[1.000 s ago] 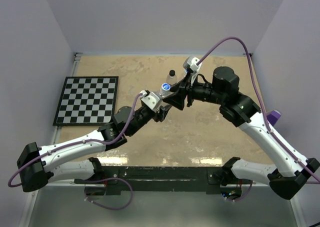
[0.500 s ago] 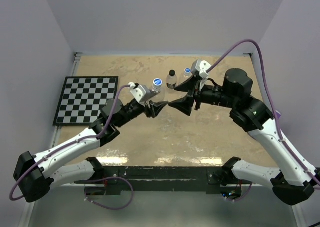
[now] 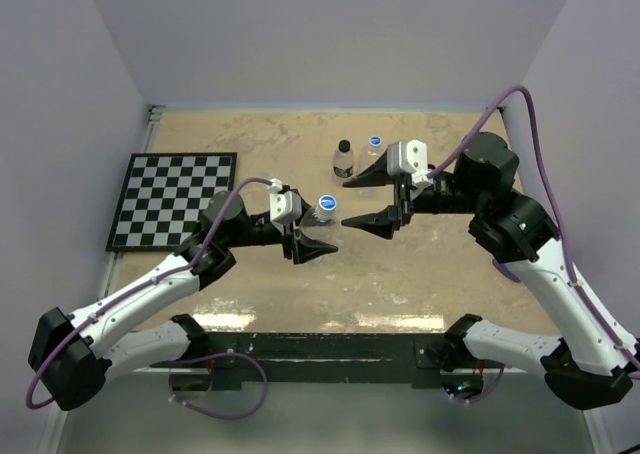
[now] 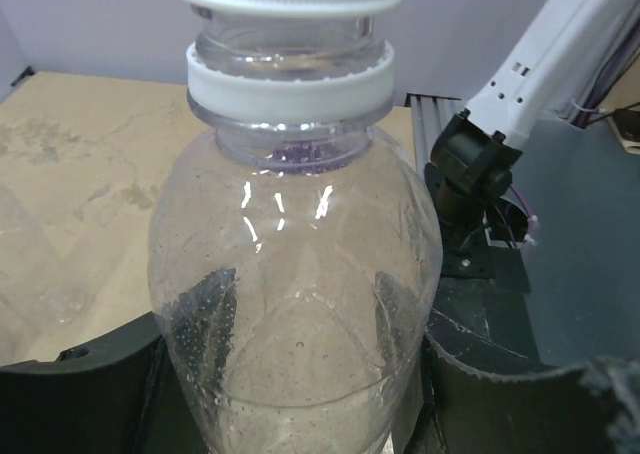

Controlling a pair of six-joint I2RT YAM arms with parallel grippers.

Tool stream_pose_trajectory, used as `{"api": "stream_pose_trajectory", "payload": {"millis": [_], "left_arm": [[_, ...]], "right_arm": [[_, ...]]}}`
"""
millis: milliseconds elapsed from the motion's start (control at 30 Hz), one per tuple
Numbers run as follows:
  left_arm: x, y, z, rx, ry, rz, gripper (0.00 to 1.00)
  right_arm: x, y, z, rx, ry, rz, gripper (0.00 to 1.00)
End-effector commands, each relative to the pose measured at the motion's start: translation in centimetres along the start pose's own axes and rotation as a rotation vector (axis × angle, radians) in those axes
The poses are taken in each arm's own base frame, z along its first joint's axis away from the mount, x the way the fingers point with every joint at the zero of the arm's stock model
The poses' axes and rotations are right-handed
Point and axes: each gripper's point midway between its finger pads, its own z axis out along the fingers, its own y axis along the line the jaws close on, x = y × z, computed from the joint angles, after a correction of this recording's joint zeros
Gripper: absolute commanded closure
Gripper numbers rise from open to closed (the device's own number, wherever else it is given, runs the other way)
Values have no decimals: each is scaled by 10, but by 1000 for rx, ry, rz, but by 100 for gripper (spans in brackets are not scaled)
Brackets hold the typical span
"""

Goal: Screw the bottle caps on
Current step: Screw the bottle cap onto the plastic bottle.

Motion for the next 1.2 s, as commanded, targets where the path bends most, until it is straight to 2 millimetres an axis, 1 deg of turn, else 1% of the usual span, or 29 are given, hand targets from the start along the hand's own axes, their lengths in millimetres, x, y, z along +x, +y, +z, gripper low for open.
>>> {"api": "stream_pose_trajectory", "payload": {"millis": [0,100,200,500,733,967,1167], "left_arm": [[-22,-13,0,93,-34,60,100],[-24,-13,1,102,-30,69,100],[-26,-12,2,102,-28,72,100],[-25,-13,3,113,-20,72,100],[-25,-14,3,120,-20,75,100],[-28,-16,3,128,-23,82,100],[-29,-17,4,129,-17,86,100]], "right_arm": [[-14,12,-1,-93,-35,-70,35],[-9,15,4,-136,-32,-56,35],[-4,14,8,-152,-25,-44,36],[-4,8,14,-148,-26,-36,40],[1,6,18,-155,-15,-12,42],[3,5,20,-158,-11,5,49],[6,4,21,-151,-1,20,57]]}}
